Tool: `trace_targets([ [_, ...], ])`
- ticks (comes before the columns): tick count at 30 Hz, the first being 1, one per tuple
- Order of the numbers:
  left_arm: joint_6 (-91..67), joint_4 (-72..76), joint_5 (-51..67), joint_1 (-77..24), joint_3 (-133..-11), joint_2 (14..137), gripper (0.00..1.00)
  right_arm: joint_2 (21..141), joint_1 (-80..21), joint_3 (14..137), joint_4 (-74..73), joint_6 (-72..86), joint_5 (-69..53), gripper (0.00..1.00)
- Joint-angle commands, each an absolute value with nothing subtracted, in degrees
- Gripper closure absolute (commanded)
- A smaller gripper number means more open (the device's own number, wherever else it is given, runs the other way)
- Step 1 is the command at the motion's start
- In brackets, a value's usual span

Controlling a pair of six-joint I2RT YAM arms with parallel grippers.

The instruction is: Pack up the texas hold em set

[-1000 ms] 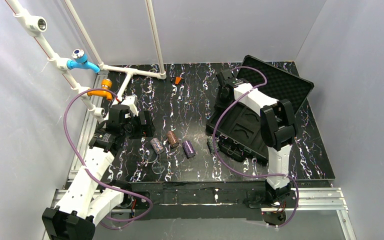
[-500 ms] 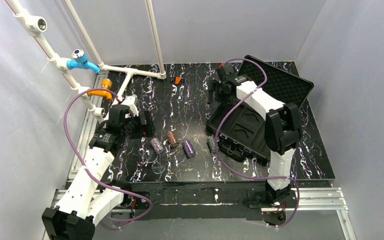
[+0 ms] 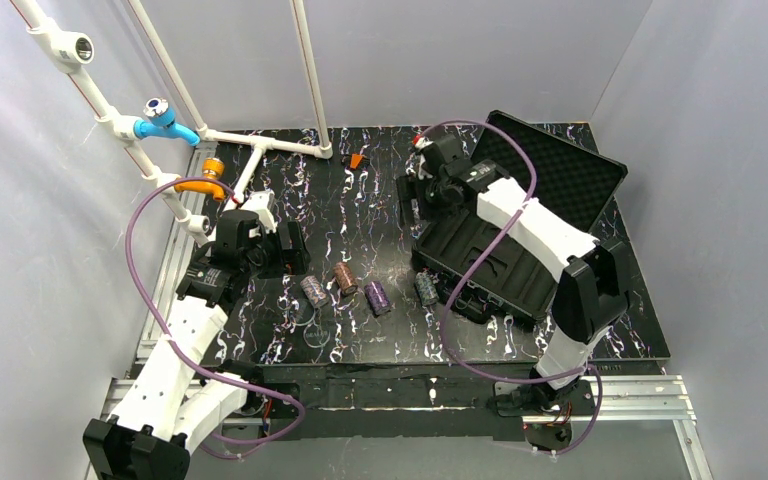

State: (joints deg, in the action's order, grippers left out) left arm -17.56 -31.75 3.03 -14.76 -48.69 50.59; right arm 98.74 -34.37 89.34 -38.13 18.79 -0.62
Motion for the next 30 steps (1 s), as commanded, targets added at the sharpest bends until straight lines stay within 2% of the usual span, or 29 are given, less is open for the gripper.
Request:
trace_targets([
  [1,-16.8,-32.3,2.7,-15.0,-48.3,49.1,0.05,96.9,-38.3,86.4,-42.6,14.7,-2.6,0.15],
  [10,-16.8,-32.3,2.4,-15.0,-48.2,48.4,0.05,96.4,-43.9,81.6,-48.1,16.7,4.4,0.21],
  [21,-16.8,-32.3,2.5,-15.0,-48.2,48.4,0.05,94.2,-45.6,71.0,-44.4,23.5,7.7,0.28],
  [30,-16.9,-32.3,2.5,-15.0,-48.2,48.5,0.05,96.2,-46.4,68.0,-42.1,25.2,10.0,0.33],
])
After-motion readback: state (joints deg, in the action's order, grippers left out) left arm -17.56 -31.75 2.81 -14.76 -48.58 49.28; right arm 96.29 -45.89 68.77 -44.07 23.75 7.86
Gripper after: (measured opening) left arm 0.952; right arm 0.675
